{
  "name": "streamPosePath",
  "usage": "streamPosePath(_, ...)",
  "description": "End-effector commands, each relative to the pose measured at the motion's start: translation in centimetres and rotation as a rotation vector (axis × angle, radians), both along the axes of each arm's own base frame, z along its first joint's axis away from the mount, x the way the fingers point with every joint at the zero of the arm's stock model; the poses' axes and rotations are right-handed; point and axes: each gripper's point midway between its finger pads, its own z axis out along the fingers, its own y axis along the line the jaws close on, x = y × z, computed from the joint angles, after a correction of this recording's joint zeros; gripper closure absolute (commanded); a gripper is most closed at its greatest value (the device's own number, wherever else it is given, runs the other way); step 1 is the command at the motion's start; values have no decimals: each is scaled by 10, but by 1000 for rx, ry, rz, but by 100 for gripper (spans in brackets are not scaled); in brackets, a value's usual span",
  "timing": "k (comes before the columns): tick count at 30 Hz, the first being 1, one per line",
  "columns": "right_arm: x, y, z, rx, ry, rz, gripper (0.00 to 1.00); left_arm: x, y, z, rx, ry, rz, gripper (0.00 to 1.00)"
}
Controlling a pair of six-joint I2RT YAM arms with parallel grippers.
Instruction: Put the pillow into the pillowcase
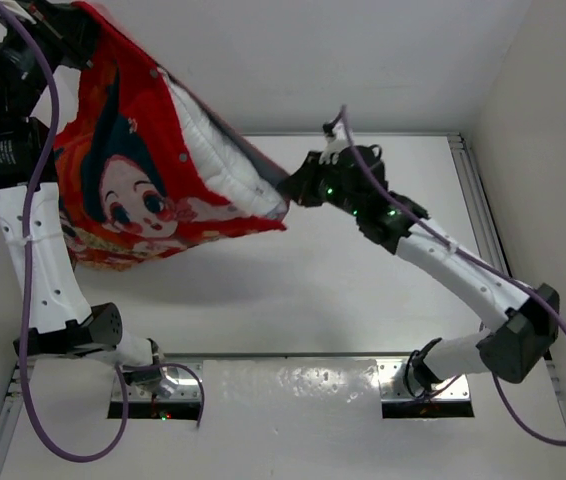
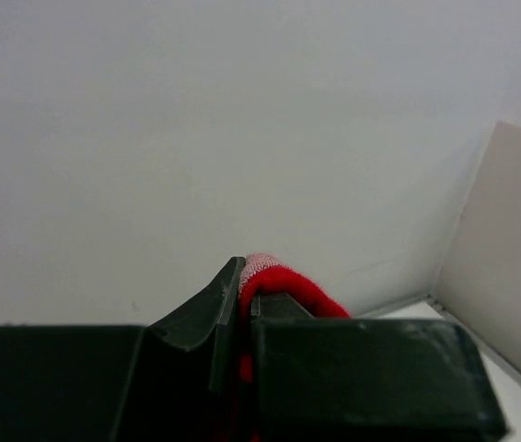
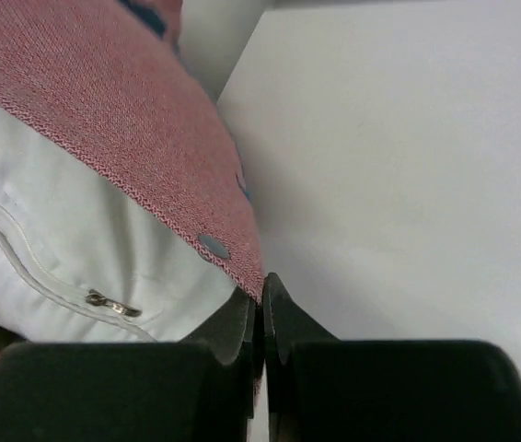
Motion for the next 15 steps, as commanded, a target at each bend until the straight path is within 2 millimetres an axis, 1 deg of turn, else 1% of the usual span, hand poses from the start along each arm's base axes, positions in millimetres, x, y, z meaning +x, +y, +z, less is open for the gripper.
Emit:
streamPosePath(1, 18, -84, 157, 86, -310, -271, 100, -52, 24, 87, -46, -306, 136, 100)
streamPosePath(3, 9, -108, 216, 104, -454, -316, 100, -62, 24, 97, -63, -345, 130, 100)
streamPosePath(4, -6, -123, 267, 147, -568, -340, 100, -73, 19, 109, -71, -400, 95, 100)
streamPosePath(5, -15, -128, 290, 182, -609, -348, 100, -79, 15, 113, -72, -418, 69, 100)
streamPosePath(6, -22, -133, 308, 180, -660, -349, 100, -93, 9, 126, -55, -483, 41, 100)
streamPosePath(7, -40, -142, 343, 226, -732, -346, 100, -101, 0, 129, -59, -494, -22, 100)
streamPosePath(8, -47, -148, 356, 232, -768, -352, 100, -110, -6, 135, -55, -520, -55, 100)
streamPosePath(9, -55, -152, 368, 250, -795, -354, 100, -131, -16, 149, -33, -597, -90, 100)
streamPosePath(10, -64, -159, 382, 277, -834, -364, 100, -140, -19, 153, -53, -607, -125, 100)
streamPosePath(12, -64, -165, 386, 270, -862, -393, 100, -148, -21, 159, -57, -634, -146, 100)
streamPosePath(13, -58, -164, 384, 252, -850, -406, 100, -142, -23, 155, -58, -616, -162, 100)
streamPosePath(14, -54, -162, 384, 236, -839, -402, 100, -141, -24, 152, -60, -610, -168, 100)
streamPosePath(15, -64, -164, 399, 256, -856, -386, 100, -137, -25, 147, -67, -594, -176, 100)
